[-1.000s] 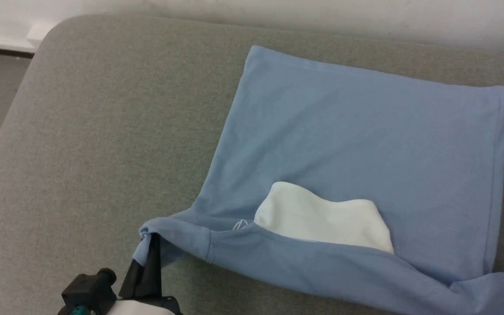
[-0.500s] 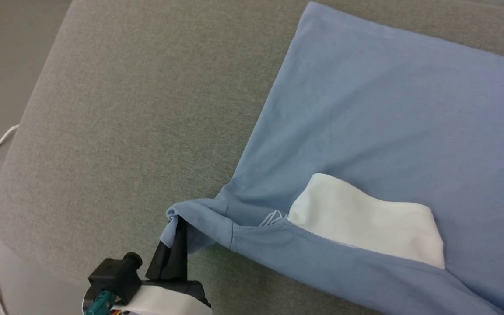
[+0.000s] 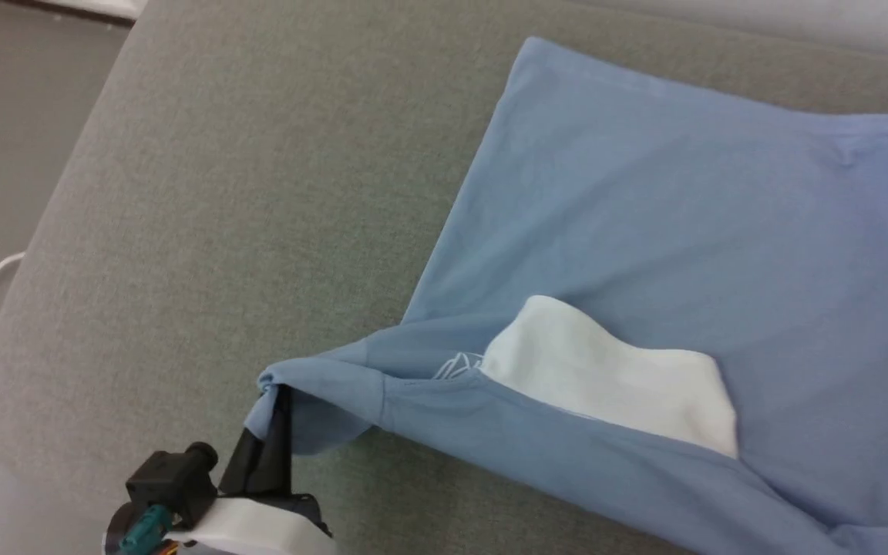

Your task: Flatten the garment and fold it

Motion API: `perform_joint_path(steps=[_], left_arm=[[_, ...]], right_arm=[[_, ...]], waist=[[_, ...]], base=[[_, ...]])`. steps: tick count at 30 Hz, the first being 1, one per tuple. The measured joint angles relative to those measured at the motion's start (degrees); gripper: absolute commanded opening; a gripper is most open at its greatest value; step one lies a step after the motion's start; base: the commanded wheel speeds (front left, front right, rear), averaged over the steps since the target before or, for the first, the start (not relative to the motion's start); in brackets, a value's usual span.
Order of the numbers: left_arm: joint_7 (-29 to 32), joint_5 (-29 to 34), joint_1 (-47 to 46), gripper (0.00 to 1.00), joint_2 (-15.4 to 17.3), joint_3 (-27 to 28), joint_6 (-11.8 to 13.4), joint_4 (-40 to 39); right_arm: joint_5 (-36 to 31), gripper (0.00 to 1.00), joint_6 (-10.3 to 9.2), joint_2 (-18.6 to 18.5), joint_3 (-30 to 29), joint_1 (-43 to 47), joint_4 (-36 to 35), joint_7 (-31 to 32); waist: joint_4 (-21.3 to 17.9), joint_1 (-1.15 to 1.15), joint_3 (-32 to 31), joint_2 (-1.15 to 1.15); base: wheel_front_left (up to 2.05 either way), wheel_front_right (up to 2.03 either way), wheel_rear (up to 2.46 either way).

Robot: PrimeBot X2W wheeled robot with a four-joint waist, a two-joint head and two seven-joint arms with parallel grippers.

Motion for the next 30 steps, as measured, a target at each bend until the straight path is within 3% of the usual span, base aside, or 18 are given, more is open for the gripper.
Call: perform_joint_path(steps=[6,9,13,17,24,25,26,27,30], left_arm=[[1.69,-0.85,3.38,0.0,3.03,3.32,2.02,-0.11],[2.6,-1.7,5.76,0.0,4.66,4.77,2.94,-0.45],[3.58,-2.3,8.67,0.0,5.88,6.42,4.38,-1.1],[4.11,-2.94,10.67,0.0,7.0,8.06,5.11,-1.41],[5.11,-3.79,11.63,0.0,7.53,8.88,5.87,-1.51],[5.22,-3.91,11.7,0.0,7.56,8.94,5.88,-1.51],[5.49,-3.92,11.77,0.0,7.64,8.98,5.89,-1.47],[5.54,-4.05,11.77,0.0,7.66,8.96,5.89,-1.44],[5.71,-4.07,11.77,0.0,7.64,8.88,6.33,-1.41]], right_arm=[[5.93,0.0,0.01,-7.19,3.42,10.34,-15.45,-1.91],[7.31,0.0,0.04,-9.7,1.49,19.5,-21.4,-2.37],[8.61,0.0,0.07,-9.03,-4.74,34.53,-28.77,-2.19],[8.67,0.0,0.05,-2.94,-10.94,49.97,-35.82,-1.29],[7.68,0.0,0.01,14.36,-16.08,70.45,-44.52,1.64],[7.68,0.22,0.01,16.62,-16.19,71.99,-45.3,1.97],[7.68,0.53,0.01,18.64,-16.45,73.11,-45.84,2.13],[7.78,1.0,0.01,20.26,-16.64,73.85,-46.33,2.21],[10.14,1.0,0.0,23.82,-17.23,73.53,-48.19,0.14]], waist=[[-3.69,-0.02,-4.67,0.0],[-6.28,-0.01,-6.81,0.0],[-10.19,-0.02,-9.43,0.0],[-14.37,-0.03,-11.44,0.0],[-20.73,-0.02,-14.02,0.0],[-21.43,-0.02,-14.32,0.0],[-22.07,-0.02,-14.58,0.0],[-22.66,-0.02,-14.81,0.0],[-24.05,-0.02,-15.19,0.0]], base=[[0.0,0.0,0.0],[0.0,0.0,0.0],[0.0,0.0,0.0],[0.0,0.0,0.0],[0.0,0.0,0.0],[0.0,0.0,0.0],[0.0,0.0,0.0],[0.0,0.0,0.0],[0.0,0.0,0.0]])
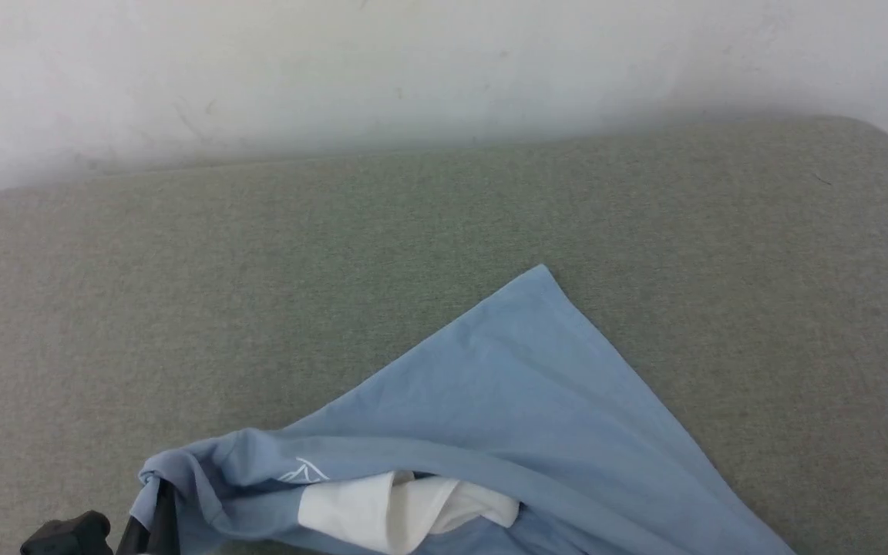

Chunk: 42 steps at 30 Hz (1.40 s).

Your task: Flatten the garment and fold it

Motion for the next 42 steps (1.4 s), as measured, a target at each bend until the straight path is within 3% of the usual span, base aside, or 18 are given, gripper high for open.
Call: perform_joint_path(steps=[7,10,14,18,24,36,37,38,39,40,42], left_arm=[[0.3,0.75,-0.42,0.0,-0.13,-0.75,0.57,-0.91],[0.3,1.63,-1.98,0.0,-0.31,-1.59,0.77,-1.96],[0.33,2.97,-5.2,0.0,-0.73,-3.47,0.97,-3.49],[0.26,3.87,-8.62,0.0,-2.01,-5.26,0.4,-3.59],[-0.85,4.59,-12.35,0.0,-4.15,-7.66,-0.9,-2.34],[-3.83,3.96,-15.73,0.0,-7.06,-9.33,-3.48,3.22],[-3.87,3.94,-15.77,0.0,-7.09,-9.42,-3.61,3.58],[-4.04,3.87,-15.77,0.0,-7.1,-9.44,-3.65,3.89],[-4.17,3.52,-15.77,0.0,-7.09,-9.36,-3.89,4.16],[-4.25,3.2,-15.77,0.0,-7.08,-9.23,-4.09,4.34],[-4.33,2.57,-15.77,0.0,-6.89,-8.56,-4.09,4.53]], right_arm=[[-3.26,1.0,-0.01,-0.04,-2.44,-15.22,1.16,-20.38],[-4.32,1.0,-0.01,-0.91,0.86,-23.43,5.73,-27.63],[-6.04,1.0,0.0,-3.82,10.65,-36.72,16.18,-30.5],[-5.11,1.0,0.0,-6.72,18.85,-47.39,24.91,-28.15],[-1.41,1.0,0.0,-10.69,30.47,-59.15,36.82,-14.12],[3.0,1.0,0.0,-14.64,44.3,-71.4,47.74,-0.42],[3.6,0.49,0.0,-14.79,44.9,-72.01,48.13,0.78],[4.38,0.33,-0.01,-14.89,45.43,-72.6,48.51,1.9],[5.09,0.1,-0.02,-14.96,45.92,-73.09,48.73,3.04],[5.95,0.0,-0.09,-14.99,46.35,-73.36,48.94,3.72],[6.82,0.0,-0.08,-15.17,47.98,-73.43,48.97,4.28]], waist=[[-0.5,0.01,1.33,0.0],[0.17,0.02,2.45,0.0],[2.32,0.02,4.29,0.0],[4.79,0.02,5.92,0.0],[8.44,0.02,8.91,0.0],[13.31,0.0,13.56,0.0],[13.48,0.0,13.65,0.0],[13.57,0.0,13.65,0.0],[13.57,0.0,13.58,0.0],[13.53,0.0,13.45,0.0],[13.42,0.0,13.03,0.0]], base=[[0.0,0.0,0.0],[0.0,0.0,0.0],[0.0,0.0,0.0],[0.0,0.0,0.0],[0.0,0.0,0.0],[0.0,0.0,0.0],[0.0,0.0,0.0],[0.0,0.0,0.0],[0.0,0.0,0.0],[0.0,0.0,0.0],[0.0,0.0,0.0]])
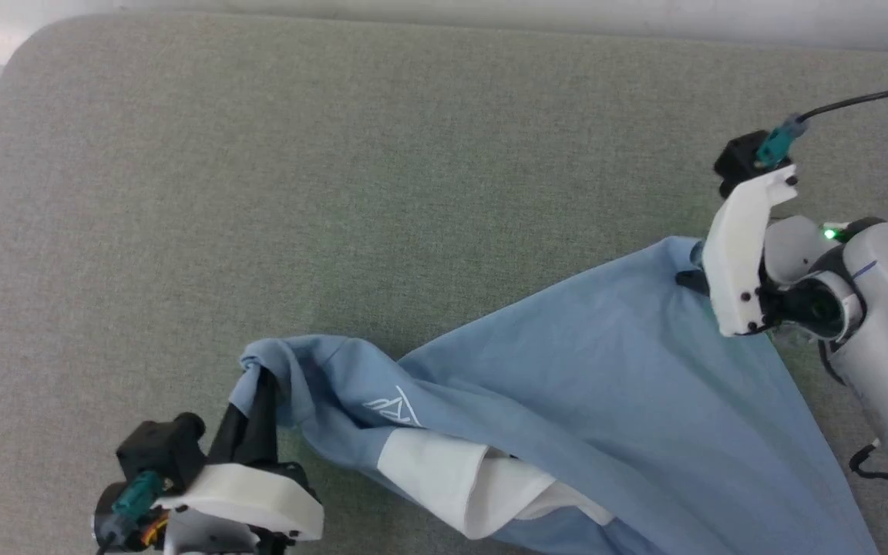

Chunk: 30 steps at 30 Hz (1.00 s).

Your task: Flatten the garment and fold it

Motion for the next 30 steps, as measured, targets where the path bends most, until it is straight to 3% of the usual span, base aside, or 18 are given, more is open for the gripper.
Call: perform_joint_path(steps=[3,7,11,16,21,26,30], left_arm=[[-0.09,-0.22,0.01,0.0,1.35,1.41,0.0,-0.05],[0.41,-0.7,-0.34,0.0,4.22,3.22,-1.05,-1.71],[3.04,0.16,-5.85,0.0,8.8,4.85,-2.19,-3.47],[9.12,1.22,-22.14,0.0,13.1,4.66,-7.33,-2.24],[13.49,0.91,-41.87,0.0,14.14,4.94,-12.35,7.31],[14.08,1.96,-60.1,0.0,14.67,5.57,-15.28,20.03],[11.13,3.85,-72.01,0.0,14.04,5.93,-15.66,28.18]], right_arm=[[1.18,0.0,0.0,0.01,1.74,0.19,-0.62,-2.53],[0.48,0.0,0.07,-0.82,3.34,0.99,-2.86,-10.89],[-1.55,0.0,0.08,-3.18,0.93,0.49,-6.51,-18.87],[-5.3,0.0,0.09,-7.08,-5.38,-1.9,-9.37,-24.1],[-8.13,0.0,0.16,-7.66,-10.29,-8.71,-10.12,-26.48],[-12.16,0.0,0.23,-7.01,-13.05,-20.54,-9.22,-32.84],[-16.33,0.0,0.45,-6.19,-14.89,-29.63,-6.69,-40.41]], waist=[[-0.25,0.01,-0.79,0.0],[-0.84,0.01,-2.42,0.0],[-1.76,0.01,-4.49,0.0],[-3.57,0.01,-6.68,0.0],[-6.39,0.01,-7.15,0.0],[-8.88,0.01,-4.8,0.0],[-10.66,0.02,-1.18,0.0]], base=[[0.0,0.0,0.0],[0.0,0.0,0.0],[0.0,0.0,0.0],[0.0,0.0,0.0],[0.0,0.0,0.0],[0.0,0.0,0.0],[0.0,0.0,0.0]])
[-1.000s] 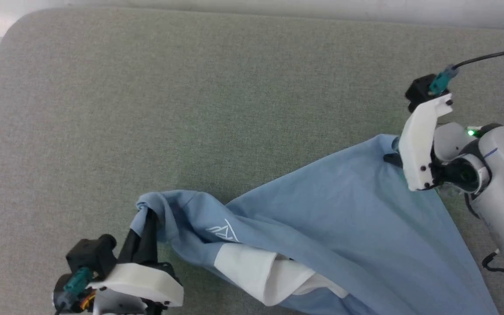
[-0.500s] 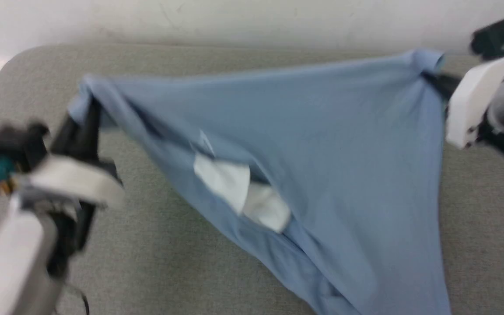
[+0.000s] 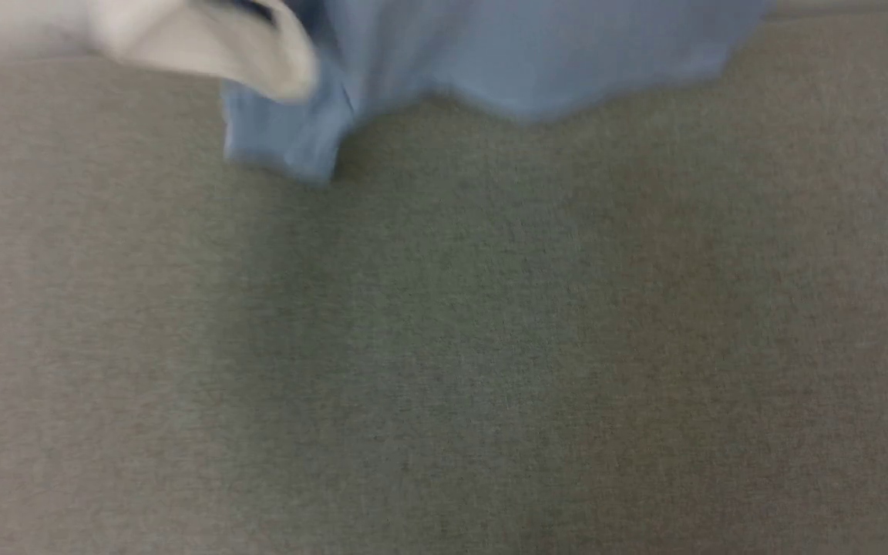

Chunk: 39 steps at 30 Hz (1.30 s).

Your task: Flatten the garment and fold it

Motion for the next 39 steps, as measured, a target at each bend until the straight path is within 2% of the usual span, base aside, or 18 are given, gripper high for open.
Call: perform_joint_path(steps=[4,8,15,20,24,27,30,33,35,39], left_arm=[[-4.3,1.77,-9.92,0.0,-0.78,0.4,0.05,6.03],[-6.24,2.78,-14.6,0.0,-1.23,-0.15,-0.48,10.32],[-8.65,2.68,-14.45,0.0,-1.88,-0.91,-1.48,17.03],[-9.9,1.8,-10.89,0.0,-2.83,-1.37,-3.0,20.41],[-11.68,-1.14,-4.66,0.0,-4.44,-0.82,-4.52,21.3],[-12.35,-2.9,2.18,0.0,-5.15,-0.42,-4.6,20.5],[-12.36,-7.22,11.61,0.0,-6.37,1.19,-6.06,16.99],[-11.62,-11.13,22.61,0.0,-7.67,2.54,-6.13,11.27],[-10.78,-12.37,31.05,0.0,-7.68,2.89,-4.63,5.75],[-8.16,-12.4,48.21,0.0,-6.83,2.6,0.81,-6.62]], right_arm=[[-3.02,0.0,0.22,0.91,0.3,-7.21,2.75,-6.79],[-3.19,0.0,0.23,1.31,2.22,-10.77,5.93,-9.82],[-0.12,0.0,0.21,1.99,8.81,-11.18,10.71,-12.37],[3.81,0.0,0.18,2.15,13.69,-9.12,13.66,-13.26],[7.21,0.0,0.13,1.53,17.34,-4.0,14.38,-15.05],[9.49,0.0,0.13,0.77,19.47,1.87,13.48,-16.48],[11.68,0.0,0.13,-0.46,20.36,9.31,11.46,-17.85],[12.54,0.0,0.12,-2.45,20.84,18.14,8.25,-17.9],[11.9,0.0,0.12,-3.45,21.31,24.25,6.49,-16.81],[10.88,0.0,0.11,-3.92,18.59,36.5,1.13,-15.07]], waist=[[-1.61,0.0,4.02,0.0],[-2.92,0.01,7.87,0.0],[-4.23,0.01,13.69,0.0],[-4.5,0.01,15.65,0.0],[-4.45,-0.01,14.55,0.0],[-4.41,-0.01,12.69,0.0],[-4.25,-0.02,10.04,0.0],[-3.76,-0.02,6.84,0.0],[-3.31,-0.03,4.48,0.0],[-2.55,-0.04,-0.11,0.0]], base=[[0.0,0.0,0.0],[0.0,0.0,0.0],[0.0,0.0,0.0],[0.0,0.0,0.0],[0.0,0.0,0.0],[0.0,0.0,0.0],[0.0,0.0,0.0],[0.0,0.0,0.0],[0.0,0.0,0.0],[0.0,0.0,0.0]])
